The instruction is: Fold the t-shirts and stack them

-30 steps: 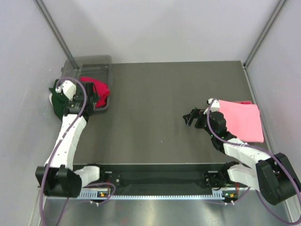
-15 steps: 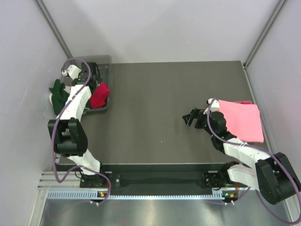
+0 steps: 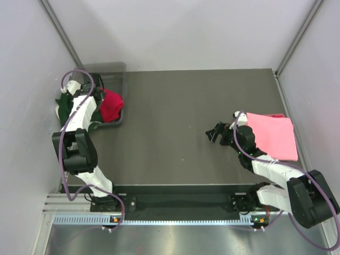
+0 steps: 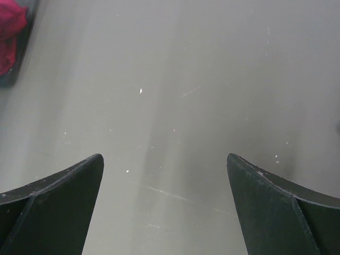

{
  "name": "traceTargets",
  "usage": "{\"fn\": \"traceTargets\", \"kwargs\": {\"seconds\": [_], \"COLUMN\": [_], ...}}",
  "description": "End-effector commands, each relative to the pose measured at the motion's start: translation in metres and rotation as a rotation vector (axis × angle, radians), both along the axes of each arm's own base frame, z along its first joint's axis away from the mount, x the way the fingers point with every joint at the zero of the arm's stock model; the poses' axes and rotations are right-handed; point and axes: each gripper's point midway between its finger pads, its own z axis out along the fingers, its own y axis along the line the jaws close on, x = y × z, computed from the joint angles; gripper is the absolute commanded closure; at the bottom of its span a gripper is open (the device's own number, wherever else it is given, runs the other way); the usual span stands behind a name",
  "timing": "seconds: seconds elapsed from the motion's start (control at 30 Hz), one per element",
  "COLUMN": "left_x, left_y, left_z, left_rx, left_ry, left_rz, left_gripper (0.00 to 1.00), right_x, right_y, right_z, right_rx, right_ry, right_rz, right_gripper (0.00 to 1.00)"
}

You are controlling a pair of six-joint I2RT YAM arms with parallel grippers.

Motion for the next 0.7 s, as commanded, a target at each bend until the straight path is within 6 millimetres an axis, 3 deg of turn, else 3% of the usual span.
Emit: {"fn": "traceTargets", "kwargs": {"seconds": [0.0,0.03,0.13,0.2,0.23,0.27,0.4,0.43,0.53,0.57,0.67], "left_x": [-0.001,-0.012,-0.020,-0.032,-0.044,-0.050,-0.060,-0.060,-0.060,-0.060,-0.065], "left_y": [0.011,0.021,0.039,0.050,0.061,0.064,0.077,0.080,0.085,0.084,0.089], "left_z": [0.015,0.011,0.004,-0.004,-0.017,-0.015,-0.038,-0.051,-0.075,-0.077,-0.062], "left_rx": [0.013,0.006,-0.029,-0.058,-0.074,-0.077,-0.107,-0.130,-0.161,-0.164,-0.126], "left_ry": [-0.037,-0.021,-0.039,-0.011,0.051,0.071,0.183,0.217,0.252,0.256,0.220], "left_rz": [0.058,0.103,0.158,0.241,0.317,0.329,0.423,0.429,0.438,0.436,0.445], "left_gripper": [0.02,0.02,0.03,0.05,0.06,0.07,0.09,0.11,0.36,0.59,0.95], "right_x": [0.012,0.012,0.011,0.012,0.012,0.012,0.012,0.011,0.011,0.012,0.012], "right_y": [0.004,0.003,0.002,0.003,0.004,0.004,0.006,0.006,0.006,0.006,0.006], "right_z": [0.020,0.020,0.021,0.022,0.021,0.020,0.019,0.018,0.019,0.019,0.019], "right_rx": [0.037,0.034,0.036,0.037,0.039,0.040,0.044,0.044,0.046,0.046,0.046], "right_ry": [-0.055,-0.054,-0.057,-0.063,-0.059,-0.057,-0.050,-0.049,-0.053,-0.053,-0.053], "right_rz": [-0.001,-0.002,-0.004,-0.002,0.002,0.004,0.015,0.015,0.017,0.015,0.015], "right_gripper": [0.00,0.00,0.00,0.01,0.00,0.00,0.00,0.00,0.00,0.00,0.00]}}
